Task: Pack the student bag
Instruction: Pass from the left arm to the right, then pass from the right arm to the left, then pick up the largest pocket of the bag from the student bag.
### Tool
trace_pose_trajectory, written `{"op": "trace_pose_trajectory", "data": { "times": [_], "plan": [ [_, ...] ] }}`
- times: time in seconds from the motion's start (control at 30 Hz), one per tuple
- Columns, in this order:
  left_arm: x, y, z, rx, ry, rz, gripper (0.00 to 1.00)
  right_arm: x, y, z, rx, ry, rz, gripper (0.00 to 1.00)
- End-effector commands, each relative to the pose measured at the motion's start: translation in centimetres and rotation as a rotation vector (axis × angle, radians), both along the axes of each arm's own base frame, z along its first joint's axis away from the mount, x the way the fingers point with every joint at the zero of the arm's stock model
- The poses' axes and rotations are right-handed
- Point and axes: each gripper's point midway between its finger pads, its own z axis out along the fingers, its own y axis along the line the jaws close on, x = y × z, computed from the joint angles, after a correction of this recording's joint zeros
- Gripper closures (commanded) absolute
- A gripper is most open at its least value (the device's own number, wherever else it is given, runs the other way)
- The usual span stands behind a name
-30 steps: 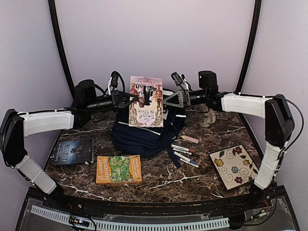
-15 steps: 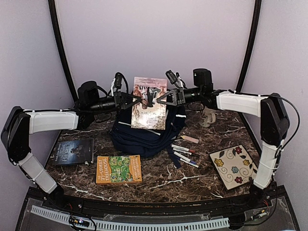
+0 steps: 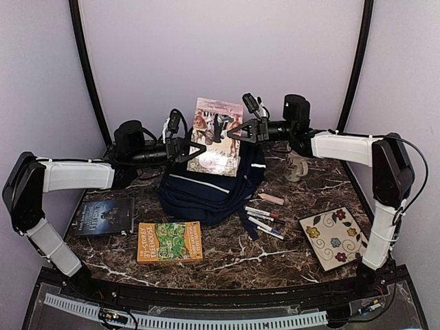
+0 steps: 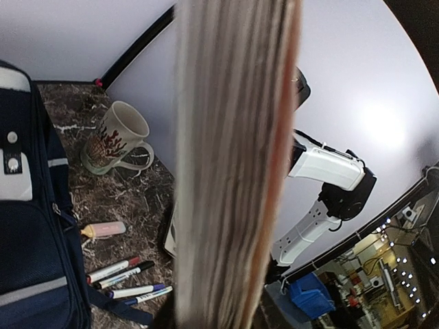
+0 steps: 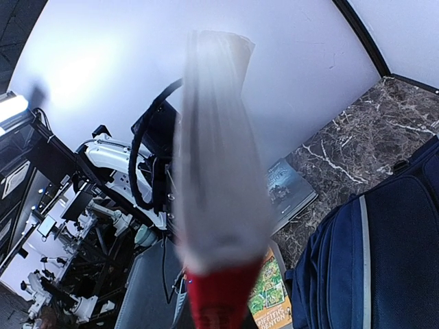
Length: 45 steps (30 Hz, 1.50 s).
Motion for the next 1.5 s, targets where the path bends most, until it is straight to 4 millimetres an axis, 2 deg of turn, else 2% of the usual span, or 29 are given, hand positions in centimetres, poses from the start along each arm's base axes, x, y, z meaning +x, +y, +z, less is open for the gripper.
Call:
{"op": "trace_pose_trajectory", "data": {
  "times": [0.0, 0.07, 0.1, 0.2, 0.3, 0.37, 0.43, 0.53, 0.67, 0.8, 0.97, 1.17, 1.3, 1.47],
  "plan": [
    [-1.0, 0.0, 0.0, -0.014, -0.018, -0.032, 0.81, 0.2, -0.1, 1.0, 0.038, -0.032, -0.002, 1.00],
    [-1.1, 0.0, 0.0, -0.022, -0.017, -0.031, 0.94, 0.3, -0.1, 0.9, 0.035, -0.033, -0.006, 1.00],
    [-1.0, 0.0, 0.1, -0.026, -0.018, -0.027, 1.00, 0.4, -0.1, 0.7, 0.030, -0.036, -0.012, 0.96],
    [-1.0, 0.2, 0.5, -0.028, -0.020, -0.012, 1.00, 1.4, -0.1, -0.5, -0.034, -0.085, -0.074, 0.66],
    [-0.6, 0.9, 1.6, 0.023, -0.042, 0.047, 1.00, 2.7, -0.5, -3.4, -0.190, -0.140, -0.178, 0.49],
    [0.2, 1.8, 2.0, 0.097, -0.052, 0.131, 1.00, 2.3, -0.5, -5.1, -0.257, -0.193, -0.189, 0.44],
    [0.9, 3.2, 1.8, 0.209, -0.045, 0.228, 1.00, 2.0, -0.3, -7.0, -0.334, -0.229, -0.197, 0.43],
    [2.0, 6.4, 1.1, 0.381, -0.025, 0.401, 1.00, 1.9, 0.0, -9.8, -0.451, -0.266, -0.243, 0.43],
    [1.8, 10.9, 0.6, 0.492, -0.019, 0.601, 1.00, 0.0, 1.8, -12.3, -0.578, -0.391, -0.213, 0.47],
    [0.8, 12.8, 0.6, 0.538, -0.025, 0.651, 1.00, -1.2, 4.3, -15.2, -0.719, -0.518, -0.161, 0.57],
    [-0.8, 13.7, 0.8, 0.491, 0.027, 0.665, 1.00, -2.6, 6.3, -19.5, -0.881, -0.635, -0.067, 0.72],
    [-2.3, 13.9, 1.8, 0.427, 0.021, 0.648, 1.00, -4.0, 7.8, -22.1, -0.961, -0.726, -0.026, 0.71],
    [-2.6, 14.2, 1.7, 0.450, 0.014, 0.648, 1.00, -3.2, 8.2, -23.7, -1.044, -0.763, -0.054, 0.66],
    [-2.8, 14.1, 1.6, 0.447, 0.016, 0.633, 1.00, -1.7, 8.0, -24.8, -1.117, -0.786, -0.109, 0.65]
  ]
}}
